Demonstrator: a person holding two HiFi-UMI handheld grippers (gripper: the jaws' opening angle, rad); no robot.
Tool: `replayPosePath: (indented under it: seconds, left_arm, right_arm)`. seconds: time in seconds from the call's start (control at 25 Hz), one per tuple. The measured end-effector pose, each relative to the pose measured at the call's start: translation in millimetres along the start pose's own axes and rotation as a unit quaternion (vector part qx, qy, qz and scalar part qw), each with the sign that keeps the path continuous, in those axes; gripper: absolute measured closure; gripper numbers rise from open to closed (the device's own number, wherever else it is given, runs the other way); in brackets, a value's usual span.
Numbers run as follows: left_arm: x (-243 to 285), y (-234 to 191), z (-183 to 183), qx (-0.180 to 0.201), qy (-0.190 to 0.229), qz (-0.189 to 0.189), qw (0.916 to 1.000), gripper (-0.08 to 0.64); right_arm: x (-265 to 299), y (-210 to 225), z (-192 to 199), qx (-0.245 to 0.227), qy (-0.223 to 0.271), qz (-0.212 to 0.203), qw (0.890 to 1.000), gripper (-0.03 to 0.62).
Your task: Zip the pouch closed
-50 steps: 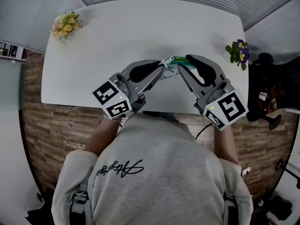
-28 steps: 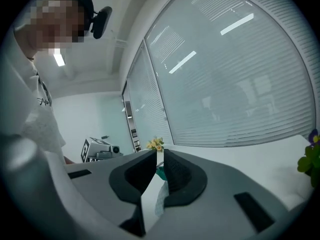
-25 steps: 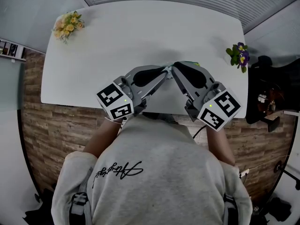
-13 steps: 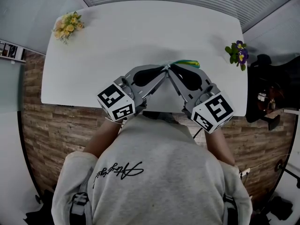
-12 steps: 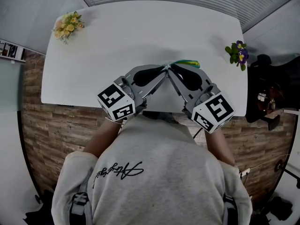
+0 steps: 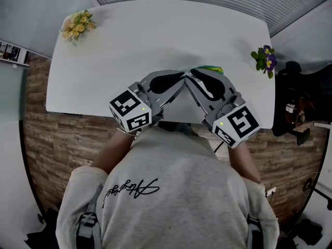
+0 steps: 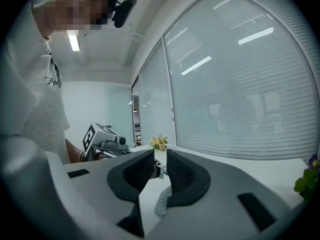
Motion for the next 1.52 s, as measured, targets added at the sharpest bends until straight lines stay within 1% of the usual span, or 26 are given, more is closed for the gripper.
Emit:
replayPosePath:
  seconds: [0.2, 0.36, 0.44, 0.56, 0.64, 0.72, 0.88, 1.0, 1.12, 1.2, 1.28, 1.32, 1.4, 1.44, 1.52]
  left_arm:
    - [0, 0, 0, 0.006, -0.003, -0.004, 1.0000, 0.529]
    - [2, 2, 0, 0.020, -0.010, -0.006, 0.9997, 0.529]
    - [1, 3, 0, 0.016, -0.008, 0.000, 0.9998, 0.529]
    - [2, 4, 0, 0.021, -0.011, 0.002, 0.9997, 0.529]
    - [3, 4, 2, 0.027, -0.015, 0.002, 0.9995, 0.529]
    - [3, 5, 4, 0.029, -0.016, 0.001, 0.9994, 0.529]
    - [-1, 2, 3, 0.020, -0.008, -0.002, 0.9998, 0.529]
    - [-5, -1, 1, 0.009, 0.002, 0.000, 1.0000, 0.529]
    - [-10, -7, -1, -0.002, 0.010, 0.002, 0.9999, 0.529]
    - [-12, -9, -1, 0.002, 0.007, -0.002, 1.0000, 0.529]
    - [-12, -8, -2, 0.008, 0.005, 0.005, 0.9999, 0.529]
    - [-12, -6, -3, 0.012, 0.004, 0.014, 0.9998, 0.529]
    - [-12, -5, -5, 0.018, -0.002, 0.032, 0.9993, 0.529]
    - [-12, -5, -5, 0.020, -0.006, 0.037, 0.9991, 0.529]
    - [-12, -6, -5, 0.028, -0.019, 0.045, 0.9984, 0.529]
  right_arm:
    - [-3, -6, -5, -0.024, 0.004, -0.003, 1.000, 0.512]
    - [2, -7, -4, -0.047, -0.019, 0.003, 0.999, 0.509]
    - [4, -7, -6, -0.046, -0.025, -0.001, 0.999, 0.506]
    - [8, -5, -5, -0.030, -0.036, -0.001, 0.999, 0.508]
    - [11, -1, -3, -0.026, -0.045, 0.005, 0.999, 0.511]
    - [13, 0, -2, -0.032, -0.055, 0.012, 0.998, 0.514]
    - [11, 4, -1, -0.068, -0.071, 0.041, 0.994, 0.543]
    - [8, 5, -2, -0.076, -0.060, 0.042, 0.994, 0.541]
    - [4, 7, -5, -0.079, -0.045, 0.030, 0.995, 0.529]
    - [2, 3, -6, -0.095, -0.039, 0.014, 0.995, 0.523]
    - [3, -5, -5, -0.136, -0.044, -0.010, 0.990, 0.520]
    - [5, -9, -1, -0.169, -0.056, -0.018, 0.984, 0.514]
    - [9, -12, 7, -0.237, -0.088, -0.023, 0.967, 0.514]
    - [10, -13, 9, -0.262, -0.099, -0.023, 0.960, 0.512]
    - [12, -12, 11, -0.291, -0.110, -0.026, 0.950, 0.514]
Point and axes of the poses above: the fingertips, and each gripper's own axes: x forward along the fingers, y to its right, z out of its underside, the point moved 1 cm from there along -x, backward along the fingers, and after that the axes turned 13 degrees about -y, right-handed, at the moved point
